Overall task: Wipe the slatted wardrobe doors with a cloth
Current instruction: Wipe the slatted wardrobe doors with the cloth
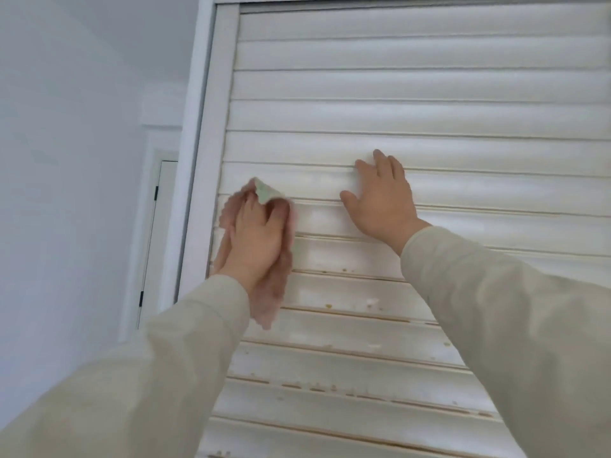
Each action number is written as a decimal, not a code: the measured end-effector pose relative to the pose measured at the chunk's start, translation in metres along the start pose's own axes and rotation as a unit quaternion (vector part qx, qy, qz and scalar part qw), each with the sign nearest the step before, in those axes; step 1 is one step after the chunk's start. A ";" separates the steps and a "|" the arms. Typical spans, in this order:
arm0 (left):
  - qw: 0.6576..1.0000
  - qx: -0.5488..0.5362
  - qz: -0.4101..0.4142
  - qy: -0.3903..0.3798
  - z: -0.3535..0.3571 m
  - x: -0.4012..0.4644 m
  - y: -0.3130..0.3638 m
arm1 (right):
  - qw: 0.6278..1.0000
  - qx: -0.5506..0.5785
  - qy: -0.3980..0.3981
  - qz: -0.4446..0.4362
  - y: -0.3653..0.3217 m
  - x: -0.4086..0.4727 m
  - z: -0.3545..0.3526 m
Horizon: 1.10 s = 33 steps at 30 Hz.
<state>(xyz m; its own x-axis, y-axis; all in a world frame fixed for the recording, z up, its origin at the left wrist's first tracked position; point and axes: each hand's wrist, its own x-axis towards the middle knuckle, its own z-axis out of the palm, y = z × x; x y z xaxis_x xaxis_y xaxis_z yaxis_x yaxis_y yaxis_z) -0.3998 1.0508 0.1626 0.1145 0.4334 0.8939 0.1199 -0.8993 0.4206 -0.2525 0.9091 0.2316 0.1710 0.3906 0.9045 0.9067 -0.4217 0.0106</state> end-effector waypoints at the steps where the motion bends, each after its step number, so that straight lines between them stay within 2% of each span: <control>1: 0.998 0.063 -0.001 -0.019 0.010 0.006 -0.008 | 1.000 -0.021 -0.015 0.006 0.003 0.003 0.004; 3: 0.981 0.185 0.017 -0.050 0.025 0.008 -0.008 | 0.998 -0.053 -0.033 0.011 0.010 0.005 0.014; 4: 0.973 0.219 0.058 -0.050 0.030 0.006 -0.002 | 0.997 -0.065 -0.028 0.009 0.012 0.005 0.020; 7: 0.950 0.239 0.188 -0.063 0.042 0.001 0.001 | 0.998 -0.063 -0.002 0.022 0.008 0.002 0.037; 10: 0.924 0.282 0.253 -0.048 0.034 0.005 -0.019 | 0.997 -0.057 0.012 0.046 0.002 0.003 0.045; 14: 0.953 0.274 0.126 0.017 0.003 0.020 -0.075 | 0.996 -0.075 0.010 0.047 0.004 0.006 0.047; 16: 0.963 0.250 0.099 0.032 0.005 0.019 -0.077 | 0.995 -0.082 0.009 0.052 0.001 0.006 0.049; 18: 0.963 0.241 0.115 0.024 0.022 0.007 -0.057 | 0.995 -0.086 0.006 0.056 0.003 0.005 0.047; 21: 0.932 0.265 0.243 -0.049 0.038 -0.006 -0.041 | 0.994 -0.089 -0.006 0.058 0.003 0.008 0.046; 23: 0.911 0.276 0.305 -0.017 0.029 0.004 -0.052 | 0.994 -0.091 -0.007 0.063 0.002 0.008 0.046; 24: 0.912 0.279 0.300 0.012 0.023 0.012 -0.060 | 0.994 -0.095 -0.004 0.062 0.002 0.008 0.045; 27: 0.941 0.249 0.212 0.088 0.005 0.025 -0.089 | 0.993 -0.110 0.009 0.051 0.003 0.007 0.041; 33: 0.953 0.241 0.144 0.111 0.014 0.026 -0.067 | 0.995 -0.094 -0.001 0.029 0.008 0.008 0.028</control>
<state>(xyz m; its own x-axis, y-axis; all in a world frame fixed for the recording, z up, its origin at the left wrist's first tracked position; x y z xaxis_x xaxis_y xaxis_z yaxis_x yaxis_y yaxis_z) -0.3912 1.1232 0.1556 0.0061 0.1007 0.9949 0.5601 -0.8245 0.0800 -0.2329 0.9313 0.2273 0.2225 0.3623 0.9051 0.8071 -0.5892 0.0375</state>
